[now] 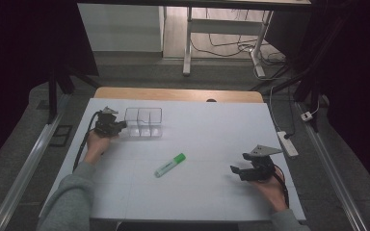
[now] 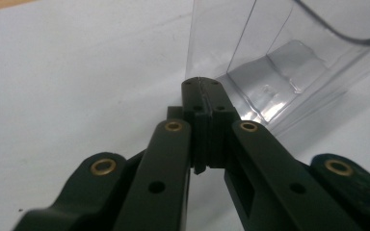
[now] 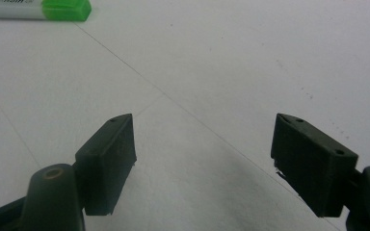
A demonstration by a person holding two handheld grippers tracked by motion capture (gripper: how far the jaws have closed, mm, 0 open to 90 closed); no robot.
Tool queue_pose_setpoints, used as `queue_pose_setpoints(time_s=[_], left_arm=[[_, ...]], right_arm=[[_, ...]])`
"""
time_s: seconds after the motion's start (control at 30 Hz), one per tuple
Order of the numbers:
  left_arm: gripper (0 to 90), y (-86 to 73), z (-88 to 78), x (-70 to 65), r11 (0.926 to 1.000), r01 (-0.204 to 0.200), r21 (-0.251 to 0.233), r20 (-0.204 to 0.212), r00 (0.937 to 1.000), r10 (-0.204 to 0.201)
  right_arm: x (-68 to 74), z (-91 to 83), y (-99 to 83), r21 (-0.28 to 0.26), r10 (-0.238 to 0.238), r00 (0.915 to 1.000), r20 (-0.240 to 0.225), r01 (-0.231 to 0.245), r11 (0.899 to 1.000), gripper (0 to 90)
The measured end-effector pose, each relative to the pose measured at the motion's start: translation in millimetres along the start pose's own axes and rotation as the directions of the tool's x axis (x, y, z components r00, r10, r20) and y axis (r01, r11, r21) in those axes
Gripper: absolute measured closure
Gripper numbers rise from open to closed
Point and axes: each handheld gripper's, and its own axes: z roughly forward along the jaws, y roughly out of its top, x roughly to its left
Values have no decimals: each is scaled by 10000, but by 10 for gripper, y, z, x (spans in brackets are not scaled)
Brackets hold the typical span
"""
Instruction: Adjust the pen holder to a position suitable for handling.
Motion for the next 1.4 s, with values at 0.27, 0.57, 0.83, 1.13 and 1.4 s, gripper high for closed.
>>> queue_pose_setpoints(time_s=[0.27,0.57,0.83,1.13,1.4], left_arm=[[893,63,50,-111,9998,-176,22,160,9997,176],[893,121,93,-201,9997,-259,-23,284,9993,260],[893,176,153,-308,9991,-432,-29,441,9981,433],[892,214,233,-422,9981,-616,89,576,9965,610],[892,269,304,-515,9973,-731,99,806,9941,720]], right_arm=[[-3,-3,-1,-5,17,10000,10,-17,10000,235],[2,-7,4,12,-5,10000,25,5,10000,235],[-1,-10,3,35,-10,10000,48,10,10000,234],[3,4,2,74,-27,10000,3,27,10000,234],[-2,12,-4,139,-24,10000,-7,24,9999,233]])
